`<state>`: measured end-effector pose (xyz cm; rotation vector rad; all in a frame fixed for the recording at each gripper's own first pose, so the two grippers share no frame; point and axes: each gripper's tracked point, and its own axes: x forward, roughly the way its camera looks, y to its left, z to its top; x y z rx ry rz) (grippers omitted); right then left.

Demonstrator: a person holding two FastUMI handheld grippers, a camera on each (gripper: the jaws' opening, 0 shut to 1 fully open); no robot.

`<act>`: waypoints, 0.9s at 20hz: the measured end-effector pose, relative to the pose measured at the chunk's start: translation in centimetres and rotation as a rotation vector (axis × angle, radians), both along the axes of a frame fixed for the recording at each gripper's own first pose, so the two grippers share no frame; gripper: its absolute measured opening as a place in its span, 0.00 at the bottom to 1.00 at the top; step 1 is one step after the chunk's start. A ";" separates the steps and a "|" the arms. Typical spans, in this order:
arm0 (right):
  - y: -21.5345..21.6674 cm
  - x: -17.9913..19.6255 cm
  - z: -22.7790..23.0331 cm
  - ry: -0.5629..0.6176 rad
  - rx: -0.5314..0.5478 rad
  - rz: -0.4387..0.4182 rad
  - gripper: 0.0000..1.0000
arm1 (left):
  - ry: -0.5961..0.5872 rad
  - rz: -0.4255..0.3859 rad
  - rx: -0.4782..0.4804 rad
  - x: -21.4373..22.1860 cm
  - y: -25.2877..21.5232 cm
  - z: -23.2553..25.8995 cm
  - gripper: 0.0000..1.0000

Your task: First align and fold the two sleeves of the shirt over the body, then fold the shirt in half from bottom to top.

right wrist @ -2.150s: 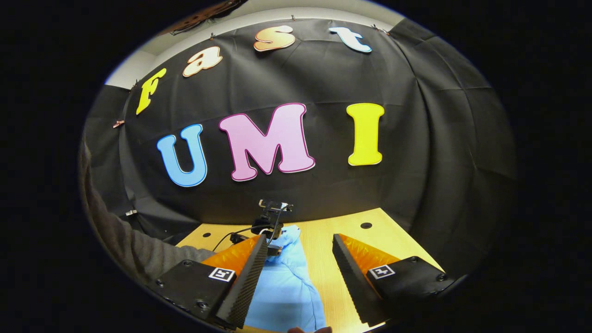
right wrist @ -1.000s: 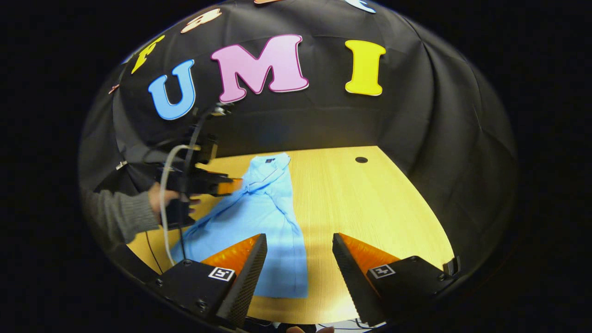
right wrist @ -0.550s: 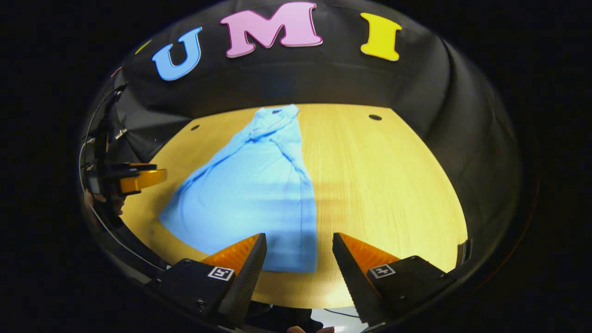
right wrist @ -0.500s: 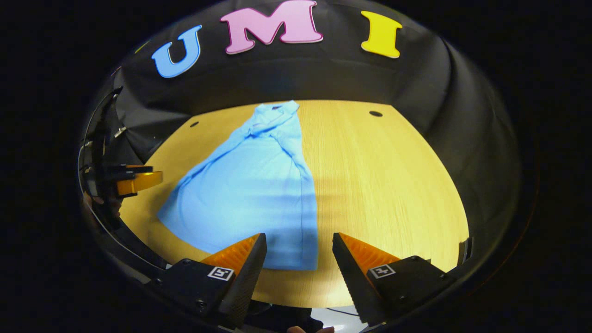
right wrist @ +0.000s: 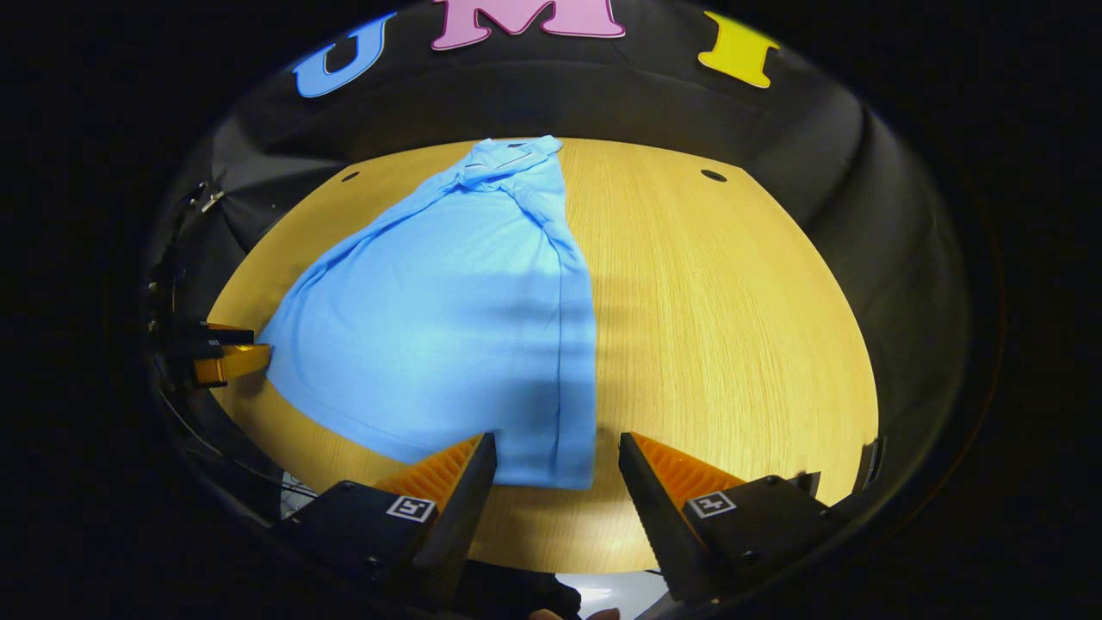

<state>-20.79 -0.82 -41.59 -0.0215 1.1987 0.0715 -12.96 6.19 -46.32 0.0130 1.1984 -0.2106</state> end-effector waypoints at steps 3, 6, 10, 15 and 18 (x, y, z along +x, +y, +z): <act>0.4 -0.7 -1.1 0.036 0.006 0.000 0.90 | 0.011 0.012 0.006 0.3 0.1 -0.3 0.75; 0.6 -1.1 -1.5 0.055 0.013 -0.008 0.90 | 0.029 0.029 0.006 0.1 0.2 -0.3 0.78; 1.3 -1.0 -1.4 0.072 0.032 0.048 0.84 | 0.054 0.012 -0.024 -0.1 -0.5 -0.4 0.75; 3.2 -0.5 -1.4 0.056 0.074 0.069 0.15 | 0.027 -0.079 -0.023 0.0 -2.4 -0.1 0.14; 3.4 0.0 -1.4 0.037 0.111 0.049 0.06 | 0.022 -0.056 -0.035 0.2 -2.8 -0.1 0.06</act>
